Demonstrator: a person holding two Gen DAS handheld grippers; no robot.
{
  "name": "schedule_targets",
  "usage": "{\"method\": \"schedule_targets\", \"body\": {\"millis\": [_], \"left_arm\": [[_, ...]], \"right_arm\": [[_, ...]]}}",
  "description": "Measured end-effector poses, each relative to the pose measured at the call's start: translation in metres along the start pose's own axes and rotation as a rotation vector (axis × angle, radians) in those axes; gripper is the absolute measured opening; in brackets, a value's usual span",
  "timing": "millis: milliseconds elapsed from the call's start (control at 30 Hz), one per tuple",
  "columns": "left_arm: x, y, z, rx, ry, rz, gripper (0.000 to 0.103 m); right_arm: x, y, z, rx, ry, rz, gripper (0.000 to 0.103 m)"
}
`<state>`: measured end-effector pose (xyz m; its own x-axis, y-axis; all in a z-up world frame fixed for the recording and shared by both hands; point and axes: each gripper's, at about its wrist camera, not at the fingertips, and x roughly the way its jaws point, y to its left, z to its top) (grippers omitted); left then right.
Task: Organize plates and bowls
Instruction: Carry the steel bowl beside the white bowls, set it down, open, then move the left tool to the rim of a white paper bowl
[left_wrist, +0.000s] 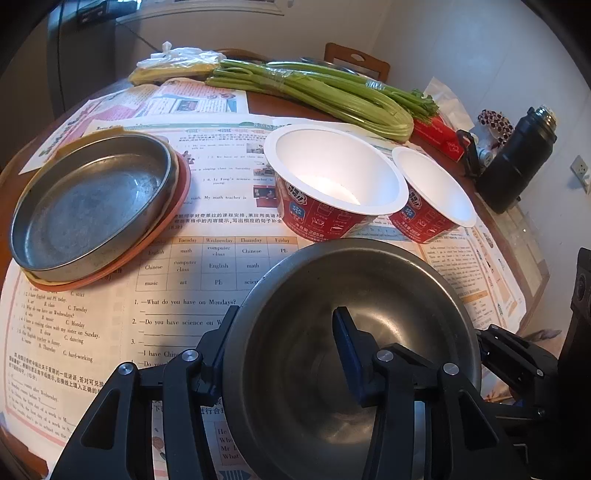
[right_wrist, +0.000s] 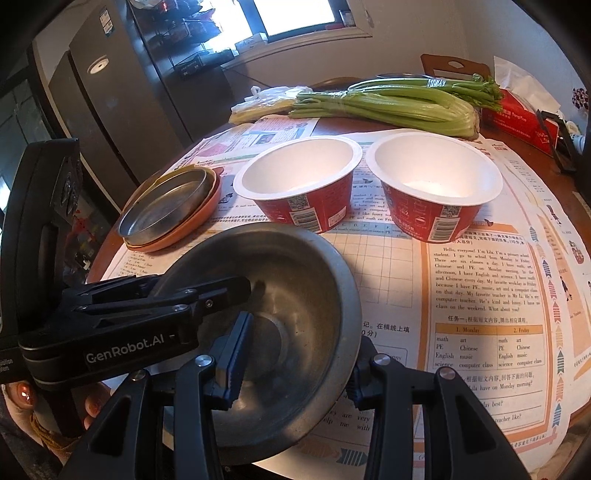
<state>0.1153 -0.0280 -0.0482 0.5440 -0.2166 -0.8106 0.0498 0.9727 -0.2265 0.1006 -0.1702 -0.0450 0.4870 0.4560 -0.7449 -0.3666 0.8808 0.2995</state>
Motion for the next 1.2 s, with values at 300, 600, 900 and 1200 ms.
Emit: {"method": "schedule_targets", "body": {"millis": [300,600,900,1200], "left_arm": [[0.0,-0.003,-0.002,0.013,0.004,-0.016,0.052],[-0.002,-0.002,0.0,0.008,-0.005,-0.03,0.052],[-0.018,-0.004,0.008,0.017,-0.037,0.004,0.055],[-0.034,-0.02,0.024,0.055,-0.058,0.075,0.055]], "right_arm": [[-0.001,-0.002,-0.002,0.01,0.007,0.002,0.044],[-0.01,-0.012,0.001,0.061,-0.031,0.017,0.044],[-0.027,-0.021,0.004,0.083,-0.089,0.005,0.044],[-0.053,-0.03,0.009,0.066,-0.166,0.034,0.047]]}}
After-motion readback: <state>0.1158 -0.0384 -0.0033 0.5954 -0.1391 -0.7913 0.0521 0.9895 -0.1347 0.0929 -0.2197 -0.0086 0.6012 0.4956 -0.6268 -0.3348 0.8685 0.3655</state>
